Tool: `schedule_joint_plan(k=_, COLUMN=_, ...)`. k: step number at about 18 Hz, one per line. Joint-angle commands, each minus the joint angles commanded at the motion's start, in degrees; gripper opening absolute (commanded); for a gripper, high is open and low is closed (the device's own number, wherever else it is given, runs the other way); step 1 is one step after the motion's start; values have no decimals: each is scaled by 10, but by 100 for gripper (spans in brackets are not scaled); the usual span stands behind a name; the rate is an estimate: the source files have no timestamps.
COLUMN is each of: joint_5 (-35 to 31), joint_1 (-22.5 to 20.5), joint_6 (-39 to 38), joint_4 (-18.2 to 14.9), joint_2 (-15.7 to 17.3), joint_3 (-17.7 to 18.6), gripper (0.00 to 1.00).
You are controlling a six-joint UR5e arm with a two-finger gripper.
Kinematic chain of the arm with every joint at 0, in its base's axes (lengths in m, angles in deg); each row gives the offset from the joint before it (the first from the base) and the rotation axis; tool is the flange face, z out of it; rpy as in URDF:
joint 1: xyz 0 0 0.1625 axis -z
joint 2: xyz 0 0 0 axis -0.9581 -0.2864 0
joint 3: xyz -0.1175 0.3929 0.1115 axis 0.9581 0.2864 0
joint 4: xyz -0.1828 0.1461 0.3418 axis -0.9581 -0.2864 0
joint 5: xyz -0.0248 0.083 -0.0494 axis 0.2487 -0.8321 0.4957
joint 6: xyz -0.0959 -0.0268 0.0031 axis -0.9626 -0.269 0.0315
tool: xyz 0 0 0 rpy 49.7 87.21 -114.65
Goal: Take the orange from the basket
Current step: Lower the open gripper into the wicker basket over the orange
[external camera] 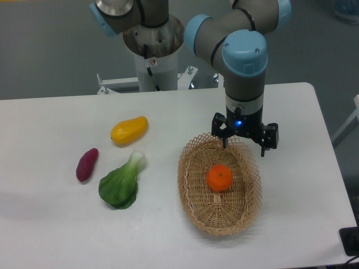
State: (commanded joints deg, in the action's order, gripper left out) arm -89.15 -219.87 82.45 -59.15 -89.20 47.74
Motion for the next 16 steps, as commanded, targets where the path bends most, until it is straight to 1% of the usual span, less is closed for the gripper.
schedule_joint_plan(k=6, joint_5=-1, joint_1=1, joint_6=-4, joint_4=1, joint_2=-3, joint_3=6, gripper=100)
schedule_joint_plan(k=9, joint_5=0, joint_1=2, joint_6=-5, joint_4=3, joint_2=-4, joint_3=17, gripper=100)
schedule_joint_plan(k=10, joint_5=0, joint_1=2, joint_6=-3, joint_4=10, joint_2=-6, joint_3=23, gripper=100)
schedule_joint_plan(k=12, joint_5=0, joint_1=3, joint_6=-4, joint_4=49, joint_2=-12, joint_3=44, gripper=100)
schedule_joint_plan(k=13, joint_5=0, joint_1=3, joint_6=-3, joint_4=58, joint_2=-15, joint_3=48, gripper=100)
schedule_joint_plan(k=16, joint_5=-1, joint_1=4, joint_6=-3, joint_4=61, joint_2=-26, joint_3=57, gripper=100)
